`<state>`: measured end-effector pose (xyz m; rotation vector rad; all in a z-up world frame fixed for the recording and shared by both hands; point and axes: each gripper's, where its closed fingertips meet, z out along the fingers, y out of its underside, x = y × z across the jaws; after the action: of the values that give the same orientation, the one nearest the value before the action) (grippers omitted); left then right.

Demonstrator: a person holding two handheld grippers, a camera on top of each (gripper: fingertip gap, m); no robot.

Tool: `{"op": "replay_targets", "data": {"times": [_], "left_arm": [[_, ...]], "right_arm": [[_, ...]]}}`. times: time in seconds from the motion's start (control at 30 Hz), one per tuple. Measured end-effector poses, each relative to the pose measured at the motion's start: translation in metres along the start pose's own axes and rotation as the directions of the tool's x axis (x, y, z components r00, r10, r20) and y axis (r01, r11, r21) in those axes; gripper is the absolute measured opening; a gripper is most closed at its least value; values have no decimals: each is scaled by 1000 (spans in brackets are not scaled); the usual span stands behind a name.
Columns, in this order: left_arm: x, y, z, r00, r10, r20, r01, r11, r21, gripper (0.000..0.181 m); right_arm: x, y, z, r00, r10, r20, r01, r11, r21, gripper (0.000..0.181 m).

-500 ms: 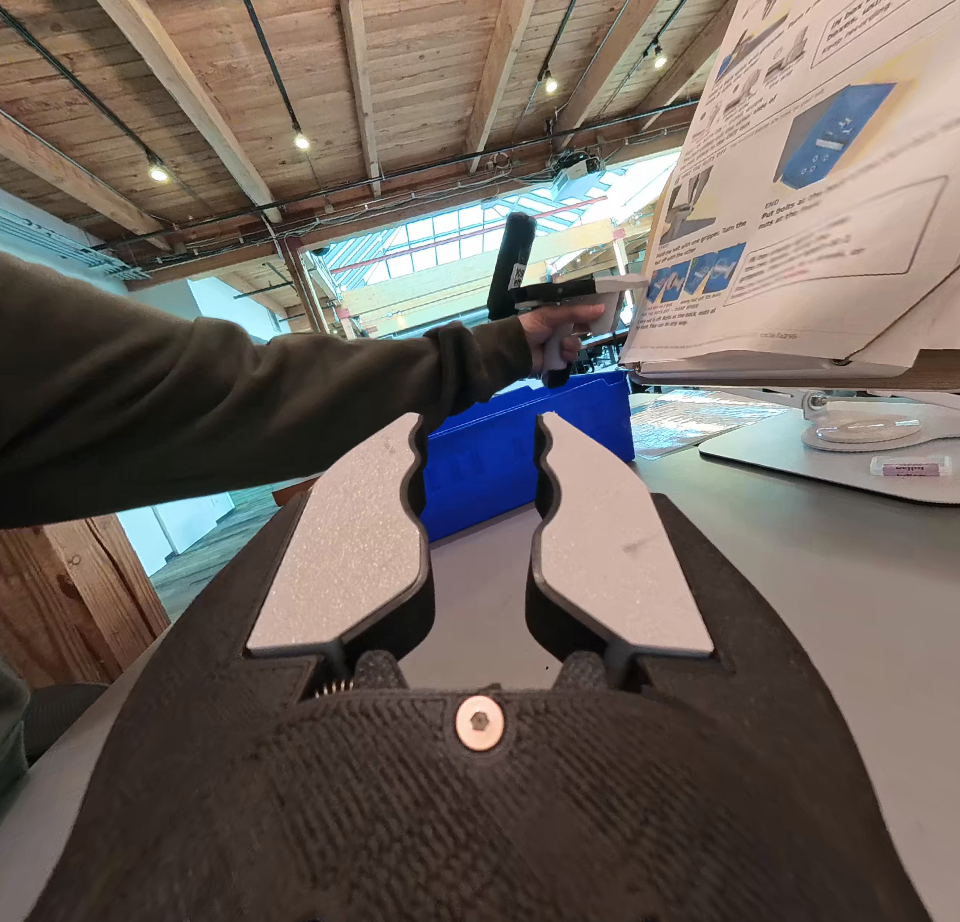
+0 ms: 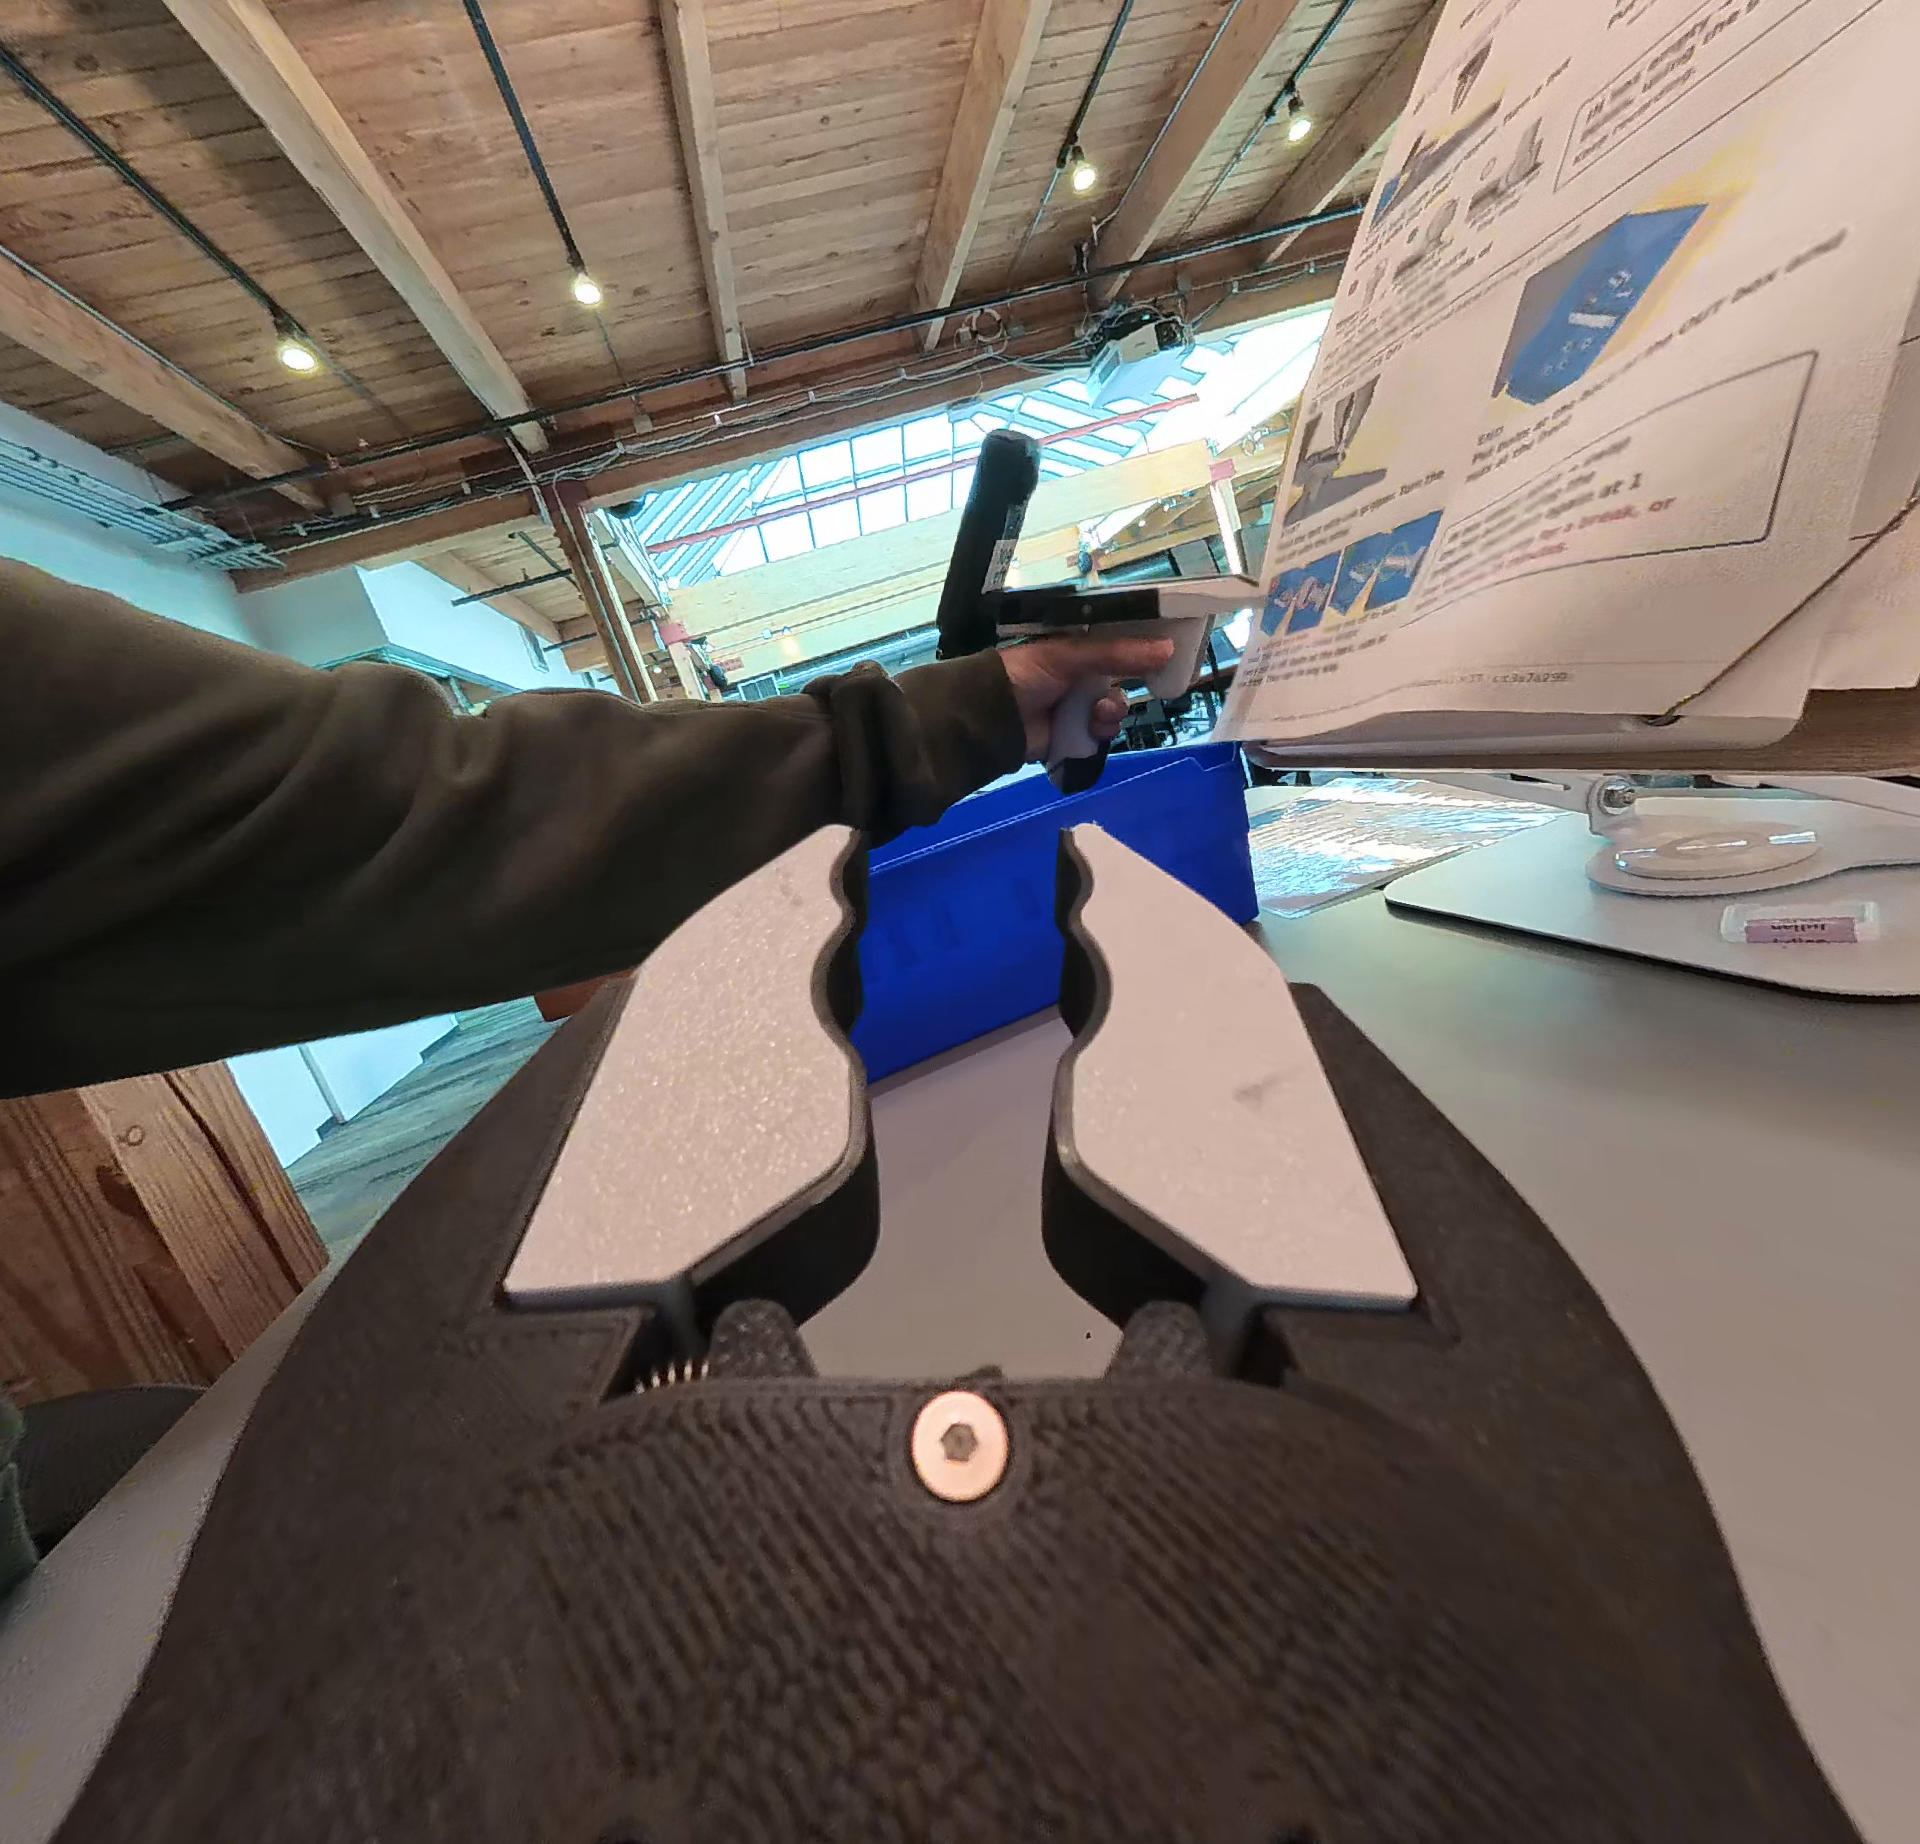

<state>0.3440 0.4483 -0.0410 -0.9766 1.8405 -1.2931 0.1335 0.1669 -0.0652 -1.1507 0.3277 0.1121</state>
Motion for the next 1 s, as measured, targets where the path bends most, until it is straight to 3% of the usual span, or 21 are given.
{"op": "replay_targets", "data": {"times": [0.17,0.27,0.33,0.4,0.47,0.57,0.7,0.77,0.83,0.87,0.93,1.0], "left_arm": [[-9,-14,5,997,42,62,-44,999,27,16],[-11,-18,4,995,47,91,-53,997,59,23],[-11,-17,4,993,57,106,-65,995,71,25],[-11,-16,4,993,42,108,-52,995,89,24],[-12,-17,4,995,14,100,-24,995,97,23],[-12,-19,3,996,-44,82,33,991,128,25],[-12,-25,-1,995,-90,33,82,978,191,36],[-15,-35,-9,991,-136,-15,135,948,289,59],[-26,-42,-16,964,-254,-75,263,890,373,97],[-34,-40,-16,942,-324,-89,333,867,370,98],[-51,-28,-12,903,-423,-71,420,840,344,119],[-56,-25,-8,869,-486,-91,487,812,321,110]], "right_arm": [[-3,3,5,998,-59,-11,58,998,-24,29],[8,4,26,946,-311,-96,300,947,-116,26],[23,0,58,826,-553,-110,526,825,-206,25],[41,-7,100,640,-764,-81,724,635,-269,30],[63,0,143,545,-839,-11,790,517,-330,34],[93,22,185,501,-861,86,811,433,-393,31],[138,61,198,518,-839,167,747,348,-567,30],[136,57,203,492,-857,154,764,340,-548,26],[138,58,202,527,-838,138,735,368,-570,33],[137,58,202,545,-828,132,727,387,-568,35],[136,58,202,547,-826,138,730,389,-562,35],[135,60,201,548,-820,162,734,379,-563,37]]}}
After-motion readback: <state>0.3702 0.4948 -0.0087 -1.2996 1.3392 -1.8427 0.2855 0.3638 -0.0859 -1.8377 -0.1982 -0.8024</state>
